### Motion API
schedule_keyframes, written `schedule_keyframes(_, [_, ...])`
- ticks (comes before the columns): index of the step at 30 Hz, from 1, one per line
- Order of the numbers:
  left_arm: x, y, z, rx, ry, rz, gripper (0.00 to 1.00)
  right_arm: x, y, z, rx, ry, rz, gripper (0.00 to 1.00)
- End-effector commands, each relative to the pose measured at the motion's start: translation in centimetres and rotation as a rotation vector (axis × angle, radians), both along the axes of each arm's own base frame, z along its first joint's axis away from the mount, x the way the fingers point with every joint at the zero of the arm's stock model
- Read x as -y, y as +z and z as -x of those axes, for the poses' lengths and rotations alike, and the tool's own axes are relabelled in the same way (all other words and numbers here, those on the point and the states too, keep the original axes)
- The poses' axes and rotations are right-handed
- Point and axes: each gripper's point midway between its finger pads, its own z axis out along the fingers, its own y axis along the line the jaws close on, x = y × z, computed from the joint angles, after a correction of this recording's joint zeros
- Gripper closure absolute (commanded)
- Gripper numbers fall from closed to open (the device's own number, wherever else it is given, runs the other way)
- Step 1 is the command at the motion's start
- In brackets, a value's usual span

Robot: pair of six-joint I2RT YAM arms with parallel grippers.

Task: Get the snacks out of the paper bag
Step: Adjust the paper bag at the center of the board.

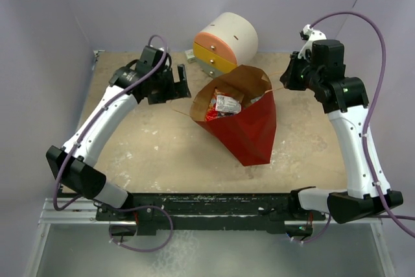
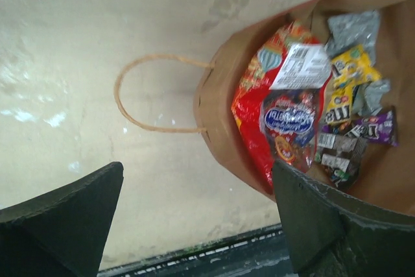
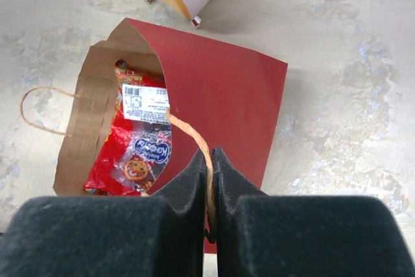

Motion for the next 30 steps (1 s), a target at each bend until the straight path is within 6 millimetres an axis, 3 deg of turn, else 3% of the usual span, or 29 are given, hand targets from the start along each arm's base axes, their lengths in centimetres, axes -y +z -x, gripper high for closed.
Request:
schedule_keyframes(1, [1.2,-4.8,1.0,-0.145,0.021,0.121,0.01,-0.9,1.8,0.2,0.041,0.048,-0.039,0.92])
schedule_keyframes(7, [2.7,-7.5,-0.4,-0.192,0.037,0.343,0.02,-1.8,1.6,0.3,0.042,0.082,-0.078,0.9])
schedule_keyframes(9, [3.0,-7.5,-1.3,-0.197,0.042,0.368,0.11,-2.6,1.8,0.6,0.036,0.113,-0.114,0.89])
schedule_keyframes(11, [3.2,-7.0,-2.2,-0.189,0.034,0.361,0.27,-3.7,1.8,1.1,0.021,0.147,-0.17,0.89])
schedule_keyframes(15, [2.9,-6.6,-3.1,-0.177,0.061,0.334,0.74,-4.4,2.5,2.3,0.039,0.173,-0.222,0.89])
schedule_keyframes(19, [3.6,-4.9,-3.6,-0.164,0.051,0.371,0.99,-3.1,4.3,3.1,0.096,0.138,-0.174,0.88])
schedule_keyframes(25, [5.3,2.0,-3.9,-0.023,0.006,0.453,1.0,-0.6,6.4,4.0,0.171,0.056,-0.089,0.84])
schedule_keyframes(30, [6.7,4.7,-2.2,0.046,-0.01,0.465,1.0,0.7,6.2,3.9,0.168,-0.006,-0.048,0.85])
